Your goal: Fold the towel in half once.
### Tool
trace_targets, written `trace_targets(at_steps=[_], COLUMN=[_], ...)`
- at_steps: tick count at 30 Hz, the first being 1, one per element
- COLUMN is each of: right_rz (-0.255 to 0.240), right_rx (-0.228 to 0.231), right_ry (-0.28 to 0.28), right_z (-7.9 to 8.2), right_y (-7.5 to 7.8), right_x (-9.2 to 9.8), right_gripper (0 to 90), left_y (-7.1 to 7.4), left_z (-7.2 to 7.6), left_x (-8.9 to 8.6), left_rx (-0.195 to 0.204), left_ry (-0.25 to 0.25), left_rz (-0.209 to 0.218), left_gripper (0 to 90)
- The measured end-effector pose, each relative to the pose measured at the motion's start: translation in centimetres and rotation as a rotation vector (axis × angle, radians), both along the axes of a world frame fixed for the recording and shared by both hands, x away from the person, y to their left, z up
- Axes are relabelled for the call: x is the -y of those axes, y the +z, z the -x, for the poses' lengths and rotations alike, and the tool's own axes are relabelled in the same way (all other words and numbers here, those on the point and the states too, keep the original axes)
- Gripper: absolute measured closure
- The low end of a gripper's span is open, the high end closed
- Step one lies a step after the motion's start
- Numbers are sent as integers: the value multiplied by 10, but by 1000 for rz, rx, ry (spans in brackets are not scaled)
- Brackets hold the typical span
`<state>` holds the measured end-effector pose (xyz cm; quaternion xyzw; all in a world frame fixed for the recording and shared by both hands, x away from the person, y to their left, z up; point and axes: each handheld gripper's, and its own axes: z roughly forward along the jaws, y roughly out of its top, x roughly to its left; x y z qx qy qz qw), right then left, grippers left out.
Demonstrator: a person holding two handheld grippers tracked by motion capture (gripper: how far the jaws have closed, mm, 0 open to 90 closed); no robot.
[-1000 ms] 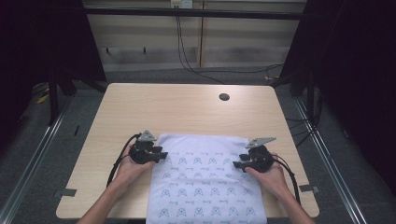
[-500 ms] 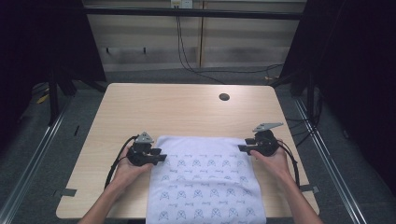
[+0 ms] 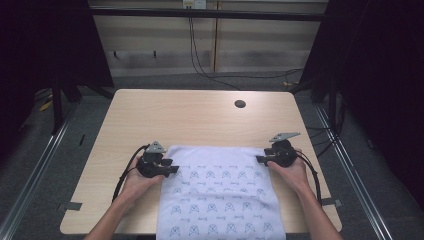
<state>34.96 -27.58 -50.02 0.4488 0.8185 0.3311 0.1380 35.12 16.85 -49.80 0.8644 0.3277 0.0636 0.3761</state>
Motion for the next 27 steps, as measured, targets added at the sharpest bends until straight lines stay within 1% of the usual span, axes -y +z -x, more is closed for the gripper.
trace_targets(at_steps=[1, 2, 3, 4, 5, 6, 7, 8, 9, 10, 11, 12, 14, 15, 16, 17, 18, 19, 20, 22, 23, 24, 25, 27], right_rz=[4, 0, -3, 5, 5, 2, 10, 12, 10, 18, 16, 15, 6, 2, -3, -8, -12, -13, -20, -28, -30, -34, -31, -31], right_rx=[8, 7, 15, 22, 21, 20, 19, 16, 12, 16, 16, 13, 8, 5, -1, -4, -6, -9, -13, -20, -21, -23, -25, -26], right_ry=[5, -7, -1, 4, 8, 16, 18, 16, 9, 11, 17, 18, 25, 28, 29, 32, 37, 36, 35, 35, 36, 35, 32, 31], right_z=[-1, -3, -4, -5, -7, -9, -10, -11, -12, -12, -12, -12, -11, -11, -10, -10, -10, -10, -10, -10, -10, -10, -10, -10], right_y=[0, 1, 1, 1, 0, -1, -2, -1, -1, -1, -1, 0, 0, 0, 0, 0, 0, 1, 0, 0, 0, 0, 0, 1], right_x=[1, 2, 2, 2, 0, 0, -3, -4, -6, -6, -6, -6, -7, -8, -8, -8, -9, -9, -9, -9, -9, -9, -9, -9], right_gripper=[481, 481, 481, 480, 480, 481, 490, 496, 499, 529, 581, 624, 692, 728, 766, 790, 819, 832, 838, 848, 852, 855, 856, 861], left_y=[1, 1, 2, 2, 3, 4, 6, 8, 12, 15, 17, 17, 15, 13, 10, 8, 6, 4, 2, -2, -3, -3, -3, -3], left_z=[-1, -3, -4, -6, -7, -10, -12, -15, -19, -23, -26, -30, -39, -43, -46, -48, -49, -49, -50, -50, -49, -48, -47, -44], left_x=[-1, -1, -2, -2, -3, -3, -5, -5, -5, -5, -5, -4, -2, -2, -2, -3, -3, -3, -3, -3, -2, 0, 0, 1], left_rx=[-2, -9, -2, 2, -4, -6, 1, 11, 27, 50, 62, 62, 58, 47, 45, 45, 30, 39, 36, 9, 26, 27, 16, 25], left_ry=[4, 0, 7, 17, 20, 34, 38, 55, 66, 82, 97, 98, 115, 120, 135, 151, 141, 143, 157, 140, 136, 134, 133, 120], left_rz=[-7, 1, -6, -5, 3, 13, 4, 17, 16, 9, 27, 28, 13, 14, 5, 13, 25, 7, 1, 5, -20, -22, -21, -29], left_gripper=[562, 562, 559, 553, 553, 553, 550, 545, 538, 519, 508, 499, 467, 455, 455, 453, 457, 480, 485, 480, 478, 473, 465, 472])
